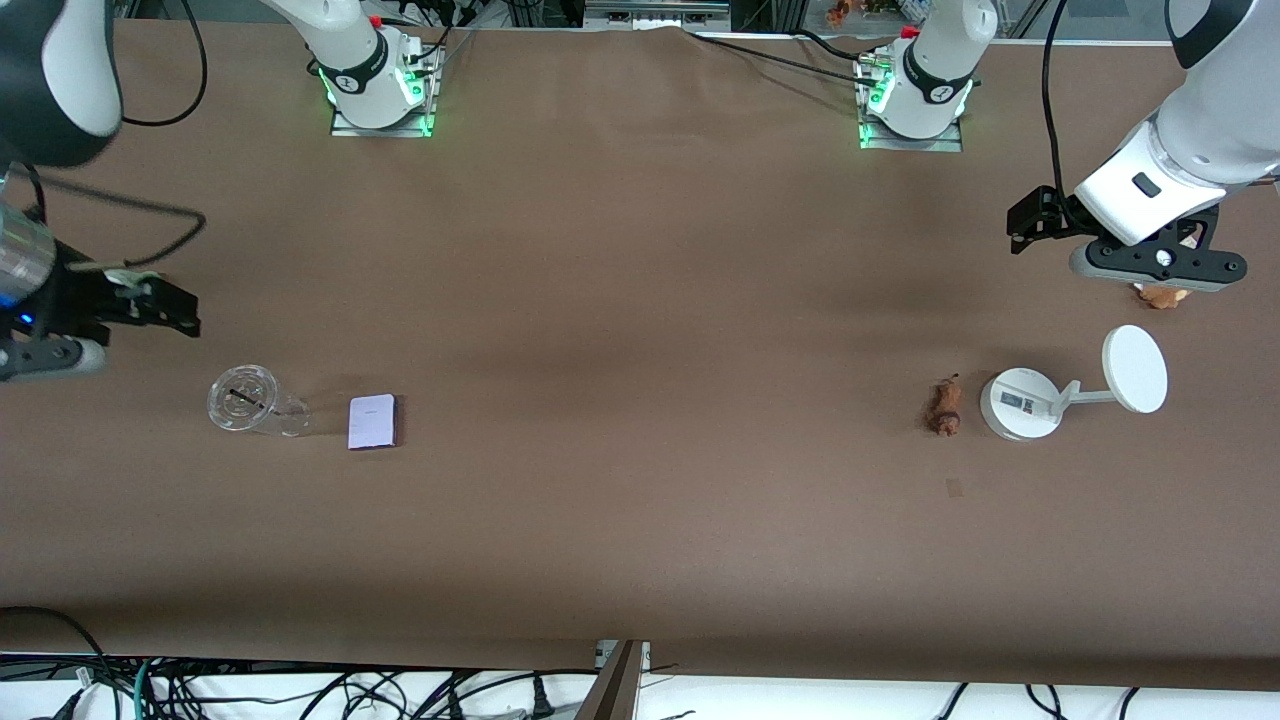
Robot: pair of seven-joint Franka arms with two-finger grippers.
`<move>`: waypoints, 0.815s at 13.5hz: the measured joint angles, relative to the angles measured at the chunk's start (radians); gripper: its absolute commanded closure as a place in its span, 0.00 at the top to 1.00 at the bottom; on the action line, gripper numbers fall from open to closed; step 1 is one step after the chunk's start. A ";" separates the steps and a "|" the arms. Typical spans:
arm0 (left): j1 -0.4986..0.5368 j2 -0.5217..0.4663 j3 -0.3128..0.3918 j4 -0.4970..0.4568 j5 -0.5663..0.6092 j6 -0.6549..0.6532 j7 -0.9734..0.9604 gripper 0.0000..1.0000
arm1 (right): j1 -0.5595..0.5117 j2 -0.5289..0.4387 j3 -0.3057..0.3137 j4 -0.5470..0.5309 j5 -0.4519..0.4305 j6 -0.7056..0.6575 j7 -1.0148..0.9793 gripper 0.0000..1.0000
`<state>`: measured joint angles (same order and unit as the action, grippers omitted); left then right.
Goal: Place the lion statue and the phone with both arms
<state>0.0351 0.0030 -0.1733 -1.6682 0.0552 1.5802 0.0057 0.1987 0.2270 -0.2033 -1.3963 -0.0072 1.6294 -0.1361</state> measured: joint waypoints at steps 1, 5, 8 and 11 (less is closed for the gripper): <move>0.000 0.000 0.000 0.000 0.000 0.001 0.000 1.00 | -0.014 -0.038 0.007 -0.020 0.000 -0.010 0.000 1.00; 0.007 -0.001 0.002 0.009 0.000 0.001 0.000 1.00 | -0.055 -0.147 0.034 -0.100 0.000 -0.064 0.015 1.00; 0.014 -0.010 0.006 0.013 0.000 -0.003 0.000 1.00 | -0.055 -0.156 0.062 -0.120 0.000 -0.085 0.078 1.00; 0.014 -0.014 0.004 0.013 0.000 -0.016 -0.001 1.00 | -0.056 -0.147 0.063 -0.120 0.000 -0.084 0.084 1.00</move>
